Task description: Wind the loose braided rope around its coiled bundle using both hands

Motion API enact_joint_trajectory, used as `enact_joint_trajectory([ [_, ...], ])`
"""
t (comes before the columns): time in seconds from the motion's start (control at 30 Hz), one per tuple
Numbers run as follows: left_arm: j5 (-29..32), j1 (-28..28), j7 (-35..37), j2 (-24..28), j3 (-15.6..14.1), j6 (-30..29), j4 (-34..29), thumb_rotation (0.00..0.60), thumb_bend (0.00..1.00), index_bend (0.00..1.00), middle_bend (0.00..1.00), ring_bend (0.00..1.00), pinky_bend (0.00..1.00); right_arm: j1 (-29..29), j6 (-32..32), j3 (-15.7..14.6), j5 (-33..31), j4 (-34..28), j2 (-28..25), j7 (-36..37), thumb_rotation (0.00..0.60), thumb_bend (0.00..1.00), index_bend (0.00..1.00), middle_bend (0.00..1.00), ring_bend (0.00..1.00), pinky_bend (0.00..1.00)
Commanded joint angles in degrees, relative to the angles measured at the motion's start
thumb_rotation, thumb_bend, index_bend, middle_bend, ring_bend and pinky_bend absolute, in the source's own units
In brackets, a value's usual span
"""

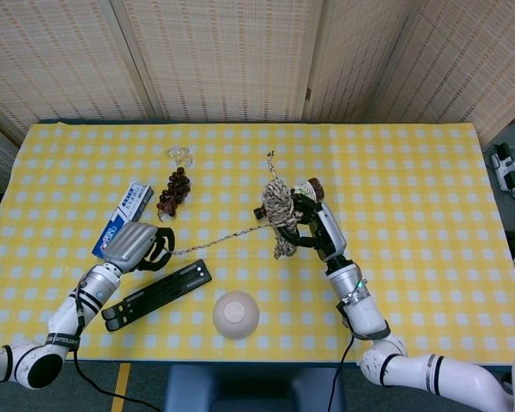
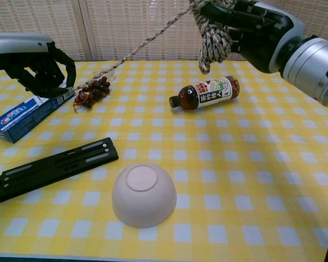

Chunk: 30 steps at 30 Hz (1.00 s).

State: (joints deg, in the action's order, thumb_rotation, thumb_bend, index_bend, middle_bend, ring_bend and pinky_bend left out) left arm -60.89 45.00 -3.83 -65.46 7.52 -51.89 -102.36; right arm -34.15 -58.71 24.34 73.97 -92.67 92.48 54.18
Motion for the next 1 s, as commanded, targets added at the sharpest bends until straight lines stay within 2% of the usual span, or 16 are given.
enact_joint_trajectory([
  [0.03,2.6,0.7,-0.6,-1.1,0.8,1.1,2.0,0.6,0.53,0.62,0.84,0.77,0.75,0.5,0.6,-1.7,3.1,-0.6,-1.8,2.9,0.6,0.6,0.91,0.76,0.81,0.7],
  [0.37,9.1,2.9,-3.5,-3.1,2.9,2.6,5.0,0.6,0.53,0.62,0.84,0.77,0.75,0.2,-1.1,-6.5,12.6,0.2,-5.4,9.2,0.6,0.6,0.91,0.76,0.81,0.7],
  [0.63,9.7,5.9,-9.0,-2.1,4.1,2.4,1.1,0.6,0.53,0.62,0.84,0.77,0.75,-2.7,0.1,-11.7,19.8,-0.4,-8.8,6.1,0.6,0.6,0.91,0.76,0.81,0.7],
  [0.83,10.3,8.3,-16.0,-1.0,5.0,-0.7,-3.5,0.6,0.53,0.62,0.84,0.77,0.75,-4.8,3.7,-13.5,18.6,-3.5,-10.7,-2.1,0.6,0.6,0.91,0.76,0.81,0.7],
  [1.0,11.3,9.8,-19.0,-0.7,6.7,-3.5,-7.7,0.6,0.53,0.62,0.84,0.77,0.75,-6.5,8.2,-13.6,12.8,-5.7,-10.7,-9.8,0.6,0.6,0.91,0.77,0.82,0.71],
])
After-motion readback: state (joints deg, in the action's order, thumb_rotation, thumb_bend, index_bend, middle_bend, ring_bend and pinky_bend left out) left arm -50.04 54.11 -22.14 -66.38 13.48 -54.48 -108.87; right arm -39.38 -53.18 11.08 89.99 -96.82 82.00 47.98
